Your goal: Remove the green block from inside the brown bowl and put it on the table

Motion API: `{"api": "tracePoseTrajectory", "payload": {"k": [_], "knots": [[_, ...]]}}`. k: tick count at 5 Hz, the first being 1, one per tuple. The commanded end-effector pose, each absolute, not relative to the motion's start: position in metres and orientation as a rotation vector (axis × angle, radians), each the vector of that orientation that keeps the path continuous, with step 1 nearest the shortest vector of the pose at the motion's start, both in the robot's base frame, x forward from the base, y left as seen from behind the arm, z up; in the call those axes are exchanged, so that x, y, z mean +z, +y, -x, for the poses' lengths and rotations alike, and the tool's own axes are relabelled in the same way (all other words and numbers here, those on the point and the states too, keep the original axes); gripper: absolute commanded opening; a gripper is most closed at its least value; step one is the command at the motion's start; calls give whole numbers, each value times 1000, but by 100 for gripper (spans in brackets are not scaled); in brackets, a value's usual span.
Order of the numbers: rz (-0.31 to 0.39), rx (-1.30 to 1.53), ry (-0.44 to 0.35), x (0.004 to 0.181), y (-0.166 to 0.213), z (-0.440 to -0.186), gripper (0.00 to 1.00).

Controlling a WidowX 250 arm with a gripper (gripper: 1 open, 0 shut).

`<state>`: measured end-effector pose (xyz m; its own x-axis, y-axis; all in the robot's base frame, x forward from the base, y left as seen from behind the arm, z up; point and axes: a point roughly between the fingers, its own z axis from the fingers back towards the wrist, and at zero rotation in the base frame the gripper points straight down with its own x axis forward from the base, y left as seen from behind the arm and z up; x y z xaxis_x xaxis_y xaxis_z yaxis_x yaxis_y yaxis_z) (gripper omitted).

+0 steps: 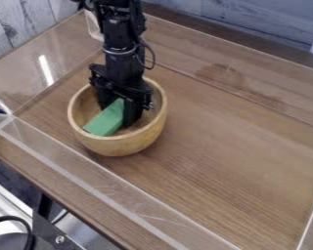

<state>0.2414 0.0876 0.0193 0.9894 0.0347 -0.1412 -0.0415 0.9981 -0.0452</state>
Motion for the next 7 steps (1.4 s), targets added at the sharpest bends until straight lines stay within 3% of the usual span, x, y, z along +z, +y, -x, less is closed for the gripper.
{"api": "tracePoseTrajectory", "payload": {"k": [1,7], "knots": [[79,57,200,12,80,-227,0],[94,76,191,30,76,-228,0]]}}
